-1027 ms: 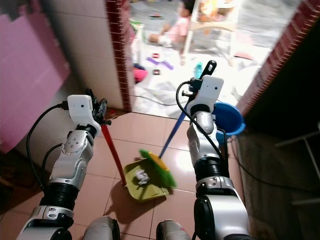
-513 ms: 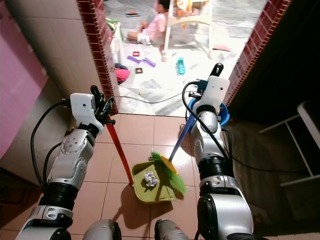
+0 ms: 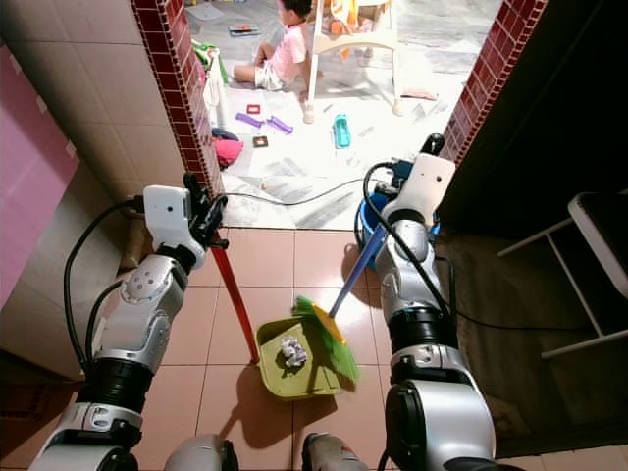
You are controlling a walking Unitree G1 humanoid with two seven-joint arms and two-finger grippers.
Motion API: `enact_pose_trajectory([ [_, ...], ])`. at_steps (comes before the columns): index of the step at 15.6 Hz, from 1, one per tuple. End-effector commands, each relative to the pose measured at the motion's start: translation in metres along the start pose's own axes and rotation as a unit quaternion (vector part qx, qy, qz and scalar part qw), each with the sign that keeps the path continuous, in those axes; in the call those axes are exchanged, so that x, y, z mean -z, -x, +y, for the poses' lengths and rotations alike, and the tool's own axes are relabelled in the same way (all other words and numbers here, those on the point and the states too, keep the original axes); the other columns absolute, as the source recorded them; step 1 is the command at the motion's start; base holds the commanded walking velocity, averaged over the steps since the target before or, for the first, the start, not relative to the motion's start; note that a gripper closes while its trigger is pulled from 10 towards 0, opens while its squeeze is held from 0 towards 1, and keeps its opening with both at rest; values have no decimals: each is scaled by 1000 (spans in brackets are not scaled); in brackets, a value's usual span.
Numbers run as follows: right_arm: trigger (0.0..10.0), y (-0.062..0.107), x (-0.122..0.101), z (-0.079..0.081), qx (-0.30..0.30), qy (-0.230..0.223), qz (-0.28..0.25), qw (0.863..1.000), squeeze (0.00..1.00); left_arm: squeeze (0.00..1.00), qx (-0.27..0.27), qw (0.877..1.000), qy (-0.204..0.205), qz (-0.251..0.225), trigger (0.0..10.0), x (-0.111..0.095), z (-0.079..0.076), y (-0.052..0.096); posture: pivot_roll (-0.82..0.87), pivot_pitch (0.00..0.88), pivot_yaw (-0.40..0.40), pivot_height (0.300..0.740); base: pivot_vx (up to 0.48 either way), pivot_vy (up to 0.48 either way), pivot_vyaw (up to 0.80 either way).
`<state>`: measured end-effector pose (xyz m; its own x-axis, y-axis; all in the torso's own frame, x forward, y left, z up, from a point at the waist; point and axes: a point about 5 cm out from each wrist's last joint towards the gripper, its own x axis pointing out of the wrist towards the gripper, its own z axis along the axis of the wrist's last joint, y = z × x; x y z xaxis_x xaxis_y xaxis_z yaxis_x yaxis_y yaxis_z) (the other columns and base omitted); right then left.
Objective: Sweep floor
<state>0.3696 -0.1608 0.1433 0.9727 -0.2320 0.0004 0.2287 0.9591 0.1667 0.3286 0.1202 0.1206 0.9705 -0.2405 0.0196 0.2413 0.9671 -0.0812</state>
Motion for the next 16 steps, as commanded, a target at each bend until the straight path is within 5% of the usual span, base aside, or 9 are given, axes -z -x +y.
enact_pose_trajectory([
  [1,10000,-1,1,2,2,-6,12,1000,0,0,22,999,12,-32,10000,-16,-9,-6,-81,57,-33,740,0,0,-800],
  [5,10000,1,3,3,3,-8,14,1000,0,0,28,999,16,-29,10000,-16,-12,-5,-83,60,-29,740,0,217,-580],
  [10,10000,3,5,2,4,-7,15,1000,0,0,29,999,16,-27,10000,-15,-12,-5,-83,60,-29,740,0,296,0],
  [16,10000,10,14,-6,12,5,26,1000,0,0,37,999,13,-19,10000,-12,-15,-4,-89,60,-18,740,0,257,-800],
])
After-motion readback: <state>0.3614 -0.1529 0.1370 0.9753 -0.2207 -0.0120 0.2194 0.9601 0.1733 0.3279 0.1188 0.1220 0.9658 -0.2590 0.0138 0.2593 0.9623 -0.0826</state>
